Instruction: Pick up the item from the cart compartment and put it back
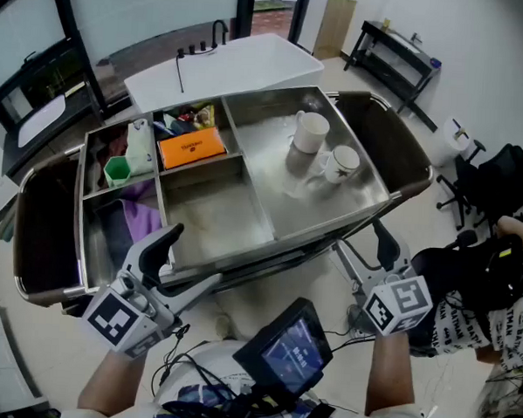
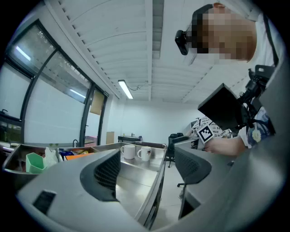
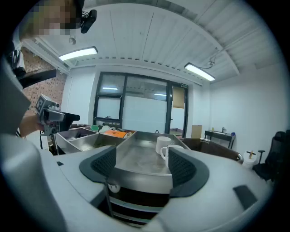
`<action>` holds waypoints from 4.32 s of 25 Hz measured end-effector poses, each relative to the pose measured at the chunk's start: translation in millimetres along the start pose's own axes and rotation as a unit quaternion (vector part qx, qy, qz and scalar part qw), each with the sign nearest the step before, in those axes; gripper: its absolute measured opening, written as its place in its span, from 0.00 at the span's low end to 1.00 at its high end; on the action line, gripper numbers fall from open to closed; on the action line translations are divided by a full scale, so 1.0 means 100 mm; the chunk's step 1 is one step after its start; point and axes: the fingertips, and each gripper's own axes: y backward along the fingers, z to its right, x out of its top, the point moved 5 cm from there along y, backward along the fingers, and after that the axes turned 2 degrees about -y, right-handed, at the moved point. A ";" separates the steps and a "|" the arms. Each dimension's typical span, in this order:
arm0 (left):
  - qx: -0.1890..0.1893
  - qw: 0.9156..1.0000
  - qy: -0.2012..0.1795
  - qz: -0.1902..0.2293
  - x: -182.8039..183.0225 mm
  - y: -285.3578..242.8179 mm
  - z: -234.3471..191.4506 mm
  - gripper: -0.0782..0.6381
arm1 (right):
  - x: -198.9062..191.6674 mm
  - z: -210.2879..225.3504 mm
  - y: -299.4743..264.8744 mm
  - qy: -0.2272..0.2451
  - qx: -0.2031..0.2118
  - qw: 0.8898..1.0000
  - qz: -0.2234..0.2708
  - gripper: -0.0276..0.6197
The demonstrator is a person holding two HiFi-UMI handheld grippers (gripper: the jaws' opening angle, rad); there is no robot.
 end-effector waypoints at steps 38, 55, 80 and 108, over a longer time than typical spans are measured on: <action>0.109 0.994 0.029 0.005 -0.06 -0.71 -0.29 0.63 | -0.15 1.19 -1.58 -0.187 0.170 0.946 -0.203 0.67; 0.103 0.994 0.027 0.005 -0.03 -0.70 -0.23 0.63 | -0.27 1.19 -1.70 -0.105 0.243 0.919 -0.292 0.59; 0.108 0.994 0.030 0.007 -0.08 -0.64 -0.25 0.63 | -0.16 0.69 -1.32 0.079 0.291 0.912 -0.278 0.45; 0.109 0.994 0.027 -0.001 -0.07 -0.61 -0.25 0.63 | -0.38 0.71 -1.87 0.120 0.228 0.933 -0.253 0.16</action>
